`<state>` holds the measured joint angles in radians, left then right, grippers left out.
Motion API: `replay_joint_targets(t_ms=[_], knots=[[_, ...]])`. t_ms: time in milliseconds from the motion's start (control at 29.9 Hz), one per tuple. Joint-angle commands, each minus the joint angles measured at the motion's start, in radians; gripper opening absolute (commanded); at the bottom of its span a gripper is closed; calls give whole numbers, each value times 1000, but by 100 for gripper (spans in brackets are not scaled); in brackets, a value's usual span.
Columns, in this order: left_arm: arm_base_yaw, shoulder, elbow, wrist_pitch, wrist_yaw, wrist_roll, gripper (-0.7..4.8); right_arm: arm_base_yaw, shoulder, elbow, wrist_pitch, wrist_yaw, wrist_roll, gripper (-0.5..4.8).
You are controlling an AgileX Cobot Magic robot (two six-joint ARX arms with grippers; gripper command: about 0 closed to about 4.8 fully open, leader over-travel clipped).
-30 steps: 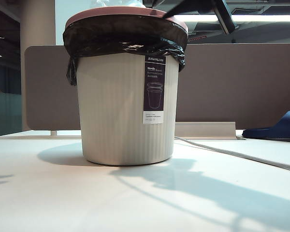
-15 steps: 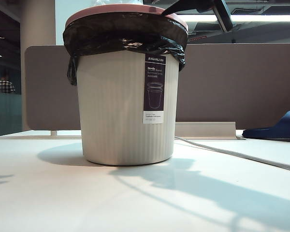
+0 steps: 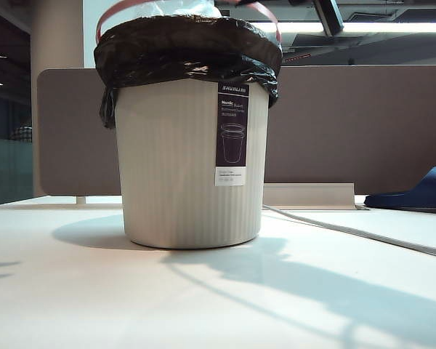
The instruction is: Open the ring lid of the trash can, pull out the black garbage bag inside, and place it on the table.
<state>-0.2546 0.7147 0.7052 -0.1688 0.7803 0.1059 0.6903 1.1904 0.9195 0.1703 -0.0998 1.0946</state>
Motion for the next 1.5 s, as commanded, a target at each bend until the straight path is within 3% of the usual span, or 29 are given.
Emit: replay_joint_targets(t_ms=[33,301,701,868,969,1136,1403,1503], knots=[[-1,-1,5,10,-7,84,162,0,-4,4,69,-9,-3,126],[-7,-1,5,39,-98,226,161,0,-4,4,121,-14,-13,126],[-126,65,5,172,-210,438,150,-1,-4,19,206,-33,-31,125],[-208,135,5,212,-320,565,136,-1,-4,36,211,-33,-51,125],[-251,172,5,251,-424,623,84,-2,-4,47,208,-37,-52,125],[-267,196,6,321,-483,639,46,-2,-3,48,215,-40,-52,125],[-267,182,6,265,-610,651,48,-6,-4,47,123,-27,-56,115],[-267,148,12,233,-630,552,48,-5,-4,45,10,22,2,115]])
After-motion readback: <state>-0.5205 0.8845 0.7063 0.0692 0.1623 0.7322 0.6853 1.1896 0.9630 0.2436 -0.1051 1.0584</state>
